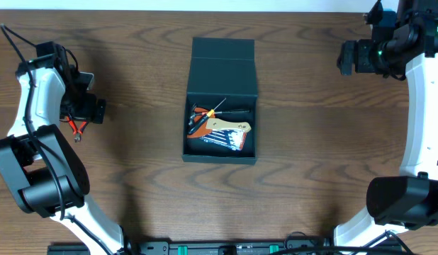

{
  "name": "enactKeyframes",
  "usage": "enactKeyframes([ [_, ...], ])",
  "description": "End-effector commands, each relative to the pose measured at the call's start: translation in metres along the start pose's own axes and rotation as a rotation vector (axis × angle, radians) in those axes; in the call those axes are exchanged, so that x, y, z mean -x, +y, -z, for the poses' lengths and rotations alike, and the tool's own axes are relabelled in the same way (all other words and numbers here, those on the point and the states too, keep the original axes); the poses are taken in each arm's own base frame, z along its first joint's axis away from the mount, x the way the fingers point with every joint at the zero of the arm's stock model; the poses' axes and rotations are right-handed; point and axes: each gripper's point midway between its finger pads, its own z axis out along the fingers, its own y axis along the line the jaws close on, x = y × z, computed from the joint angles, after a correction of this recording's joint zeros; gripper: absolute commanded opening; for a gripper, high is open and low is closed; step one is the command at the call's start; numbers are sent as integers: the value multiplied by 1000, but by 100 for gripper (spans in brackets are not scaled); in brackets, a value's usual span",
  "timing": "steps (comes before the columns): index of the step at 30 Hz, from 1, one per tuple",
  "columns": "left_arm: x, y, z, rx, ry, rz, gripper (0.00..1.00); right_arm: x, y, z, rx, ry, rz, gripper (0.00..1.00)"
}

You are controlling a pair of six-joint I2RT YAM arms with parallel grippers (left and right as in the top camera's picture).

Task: Pack container
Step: 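Move the left gripper over the red-handled pliers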

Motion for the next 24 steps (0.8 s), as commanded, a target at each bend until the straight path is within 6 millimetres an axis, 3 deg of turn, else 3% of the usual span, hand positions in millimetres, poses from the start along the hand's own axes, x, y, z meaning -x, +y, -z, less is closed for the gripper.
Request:
enactKeyframes([
  [1,5,-11,-6,-67,-23,-96,98,-4,-1,-3,-1,17,4,99],
  [21,19,-9,-50,-75,-12,-94,97,-4,-1,-3,-1,18,4,99],
  [24,20,-8,-52,-72,-15,-94,92,-4,-1,-3,-1,18,4,99],
])
